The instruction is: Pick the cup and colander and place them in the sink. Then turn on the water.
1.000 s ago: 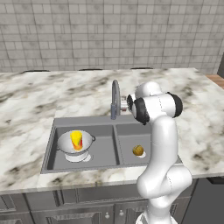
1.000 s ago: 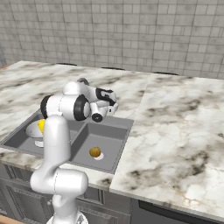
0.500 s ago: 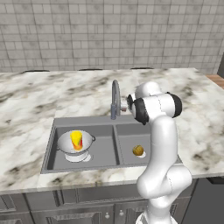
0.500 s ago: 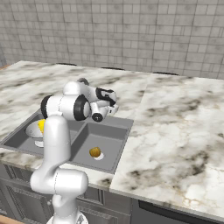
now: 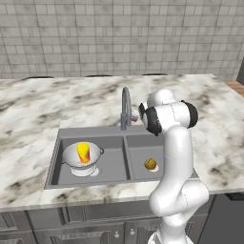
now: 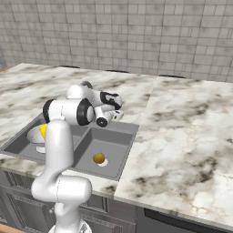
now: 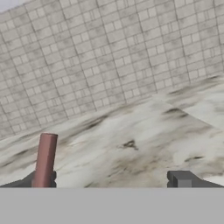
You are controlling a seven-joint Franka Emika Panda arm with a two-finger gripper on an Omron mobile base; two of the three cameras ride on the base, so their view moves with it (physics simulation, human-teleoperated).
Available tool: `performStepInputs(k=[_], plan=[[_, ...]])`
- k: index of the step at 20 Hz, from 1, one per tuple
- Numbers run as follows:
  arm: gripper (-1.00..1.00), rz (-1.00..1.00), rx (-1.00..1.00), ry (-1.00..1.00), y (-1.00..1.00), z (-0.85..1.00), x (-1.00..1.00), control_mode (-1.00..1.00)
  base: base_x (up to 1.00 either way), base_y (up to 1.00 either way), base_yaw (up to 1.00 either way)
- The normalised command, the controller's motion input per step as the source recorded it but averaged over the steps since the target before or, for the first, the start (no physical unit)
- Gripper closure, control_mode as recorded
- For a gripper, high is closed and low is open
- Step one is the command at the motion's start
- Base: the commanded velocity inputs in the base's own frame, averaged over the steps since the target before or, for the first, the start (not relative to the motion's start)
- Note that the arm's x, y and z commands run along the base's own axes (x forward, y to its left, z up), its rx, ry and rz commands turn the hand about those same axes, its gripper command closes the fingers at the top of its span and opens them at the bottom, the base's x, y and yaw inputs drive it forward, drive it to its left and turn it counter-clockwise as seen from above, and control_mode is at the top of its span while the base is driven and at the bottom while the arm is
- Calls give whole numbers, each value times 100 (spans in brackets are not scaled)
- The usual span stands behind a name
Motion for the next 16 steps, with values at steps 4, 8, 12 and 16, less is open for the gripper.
performStepInputs(k=[4,8,12,16], plan=[[-100,-7,8,0,-73,-28,0,-100,0,0,0],[-100,-7,9,0,-75,-32,0,-100,0,0,0],[-100,-7,9,0,-77,-36,0,-100,0,0,0],[-100,-7,9,0,-77,-40,0,-100,0,0,0]])
